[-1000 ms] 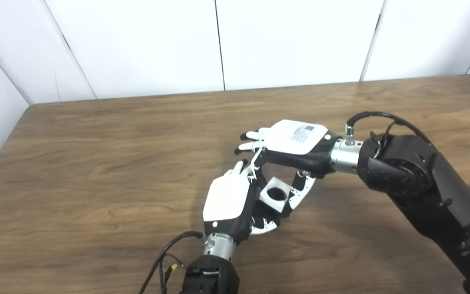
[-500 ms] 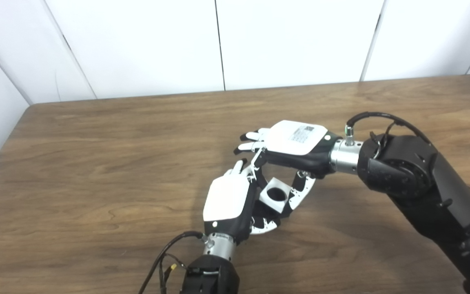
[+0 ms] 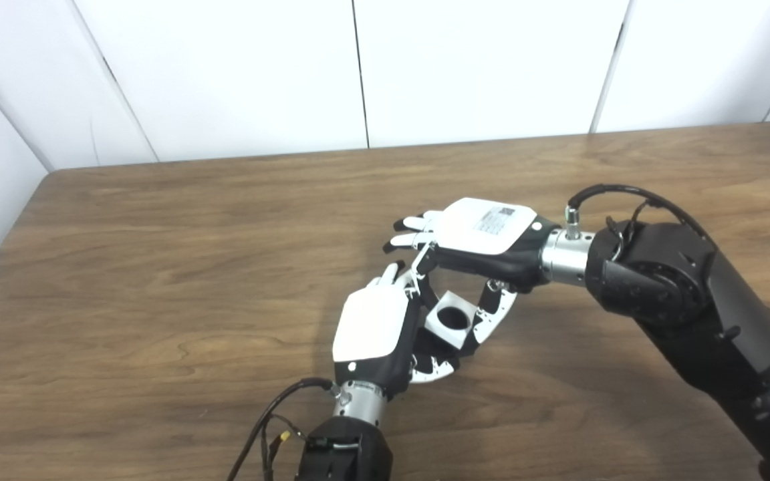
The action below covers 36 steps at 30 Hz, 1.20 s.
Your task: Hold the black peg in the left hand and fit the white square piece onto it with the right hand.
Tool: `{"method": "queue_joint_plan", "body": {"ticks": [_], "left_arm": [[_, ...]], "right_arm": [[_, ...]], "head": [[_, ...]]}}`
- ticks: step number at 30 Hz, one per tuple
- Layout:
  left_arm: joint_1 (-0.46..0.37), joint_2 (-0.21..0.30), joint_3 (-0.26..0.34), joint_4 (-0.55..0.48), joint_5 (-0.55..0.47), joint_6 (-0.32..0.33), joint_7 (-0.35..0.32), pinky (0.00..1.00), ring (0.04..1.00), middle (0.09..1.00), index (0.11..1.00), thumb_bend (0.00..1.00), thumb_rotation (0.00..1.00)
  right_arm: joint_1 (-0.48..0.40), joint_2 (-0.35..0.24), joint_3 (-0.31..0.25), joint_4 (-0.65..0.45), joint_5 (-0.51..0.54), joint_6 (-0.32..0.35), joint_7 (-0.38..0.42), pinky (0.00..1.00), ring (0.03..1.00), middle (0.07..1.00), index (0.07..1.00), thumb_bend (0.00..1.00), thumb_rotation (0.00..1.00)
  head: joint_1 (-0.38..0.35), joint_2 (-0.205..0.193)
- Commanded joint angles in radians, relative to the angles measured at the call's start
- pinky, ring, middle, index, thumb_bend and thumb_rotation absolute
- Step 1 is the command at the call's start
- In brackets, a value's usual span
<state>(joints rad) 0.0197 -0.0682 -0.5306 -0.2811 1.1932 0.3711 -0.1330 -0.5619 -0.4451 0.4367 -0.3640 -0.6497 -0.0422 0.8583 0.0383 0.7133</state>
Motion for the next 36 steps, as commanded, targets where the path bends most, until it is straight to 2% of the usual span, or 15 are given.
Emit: {"method": "queue_joint_plan", "body": {"ticks": [1, 32, 34, 36], "left_arm": [[0.001, -0.037, -0.021, -0.008, 0.018, 0.000, 0.002, 0.91, 0.973, 0.895, 0.490, 0.52, 0.07], [-0.010, -0.049, -0.025, -0.009, 0.014, 0.014, -0.009, 0.92, 0.974, 0.896, 0.490, 0.52, 0.07], [-0.010, -0.049, -0.025, -0.006, 0.015, 0.013, -0.003, 0.91, 0.971, 0.894, 0.490, 0.52, 0.07], [-0.008, -0.050, -0.024, -0.005, 0.012, 0.014, -0.001, 0.92, 0.974, 0.895, 0.489, 0.52, 0.07]], "right_arm": [[-0.031, -0.009, -0.005, -0.006, 0.001, -0.020, -0.013, 0.98, 1.000, 0.943, 0.492, 0.52, 0.14], [-0.016, -0.015, 0.004, 0.002, -0.035, -0.049, -0.022, 0.97, 1.000, 0.943, 0.493, 0.52, 0.15], [-0.014, -0.013, 0.001, 0.000, -0.033, -0.046, -0.023, 0.96, 1.000, 0.940, 0.568, 0.77, 0.21], [-0.015, -0.014, 0.000, -0.002, -0.034, -0.047, -0.021, 0.95, 1.000, 0.941, 0.599, 0.87, 0.24]], "head": [[0.001, 0.001], [0.008, 0.004], [0.009, 0.005], [0.009, 0.004]]}}
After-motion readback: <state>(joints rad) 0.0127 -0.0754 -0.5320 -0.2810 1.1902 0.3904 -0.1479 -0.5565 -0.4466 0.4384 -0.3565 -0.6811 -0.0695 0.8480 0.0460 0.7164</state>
